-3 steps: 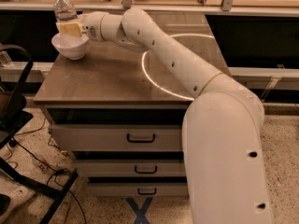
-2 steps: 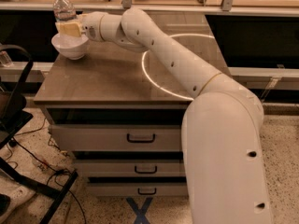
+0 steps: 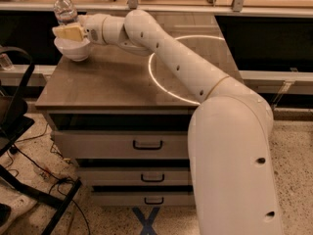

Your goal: Place water bottle into white bowl

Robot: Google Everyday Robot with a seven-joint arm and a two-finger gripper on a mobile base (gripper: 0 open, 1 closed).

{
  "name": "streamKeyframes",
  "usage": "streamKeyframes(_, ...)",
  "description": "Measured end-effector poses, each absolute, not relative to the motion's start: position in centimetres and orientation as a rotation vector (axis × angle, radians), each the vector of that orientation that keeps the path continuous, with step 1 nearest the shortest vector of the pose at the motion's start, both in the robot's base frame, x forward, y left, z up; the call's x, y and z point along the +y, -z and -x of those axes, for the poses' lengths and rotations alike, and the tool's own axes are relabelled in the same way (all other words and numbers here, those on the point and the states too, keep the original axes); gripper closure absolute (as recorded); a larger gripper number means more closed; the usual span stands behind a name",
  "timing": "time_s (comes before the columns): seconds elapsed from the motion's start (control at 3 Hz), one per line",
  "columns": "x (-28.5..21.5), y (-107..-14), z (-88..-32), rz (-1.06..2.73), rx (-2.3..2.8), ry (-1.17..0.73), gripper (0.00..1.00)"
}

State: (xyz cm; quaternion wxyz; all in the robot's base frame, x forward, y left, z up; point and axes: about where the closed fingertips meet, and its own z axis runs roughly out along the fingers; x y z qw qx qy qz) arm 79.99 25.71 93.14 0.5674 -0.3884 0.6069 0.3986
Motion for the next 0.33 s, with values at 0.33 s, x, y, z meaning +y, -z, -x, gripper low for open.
streamKeyframes(0.33,25.87,-93.11,-79.93,0.914,1.426,-0.939,0.0)
